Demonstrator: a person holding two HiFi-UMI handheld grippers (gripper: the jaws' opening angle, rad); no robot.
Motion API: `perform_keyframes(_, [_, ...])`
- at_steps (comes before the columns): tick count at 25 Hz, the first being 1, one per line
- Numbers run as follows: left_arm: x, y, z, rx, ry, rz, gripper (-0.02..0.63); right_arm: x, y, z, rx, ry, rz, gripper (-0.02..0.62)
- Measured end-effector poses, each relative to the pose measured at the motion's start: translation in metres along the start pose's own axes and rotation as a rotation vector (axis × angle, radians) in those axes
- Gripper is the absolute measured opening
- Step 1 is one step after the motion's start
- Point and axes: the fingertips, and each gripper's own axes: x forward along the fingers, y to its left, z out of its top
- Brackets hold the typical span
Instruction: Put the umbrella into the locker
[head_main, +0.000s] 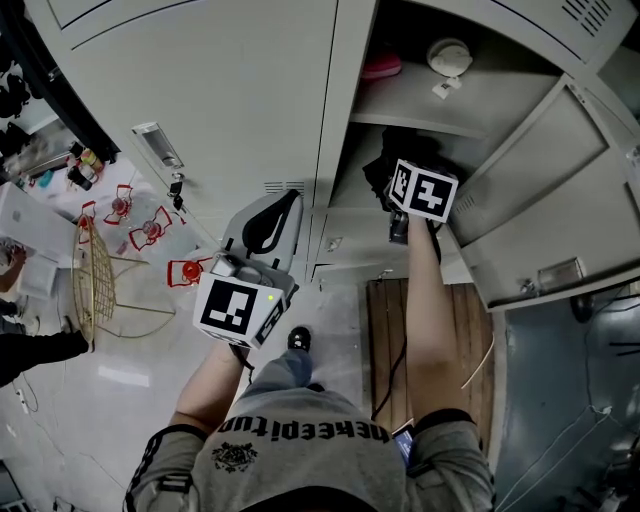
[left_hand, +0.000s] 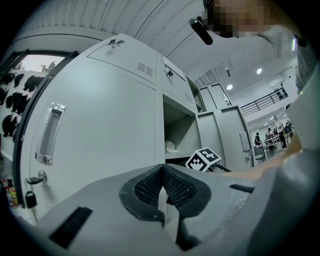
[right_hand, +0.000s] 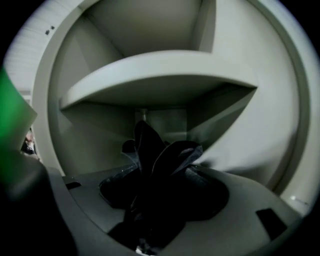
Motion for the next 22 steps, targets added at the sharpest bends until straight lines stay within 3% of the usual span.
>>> perform_keyframes(7, [0.005, -0.017, 0.007, -0.006, -0.023, -0.038, 0.003, -0.044, 0.013, 0.015, 0.057, -0.106, 0.074, 0.226])
perform_keyframes(15, [0.007, -0.042, 0.015, -0.014, -0.046, -0.088, 0.003, -0.102, 0.010, 0.019, 0.037, -0.203, 0.046, 0.013])
perform_keyframes(22, [0.006, -0.063, 0.023, -0.024, -0.073, -0.128, 0.003, -0.147, 0.015, 0.015, 0.025, -0.251, 0.086, 0.002])
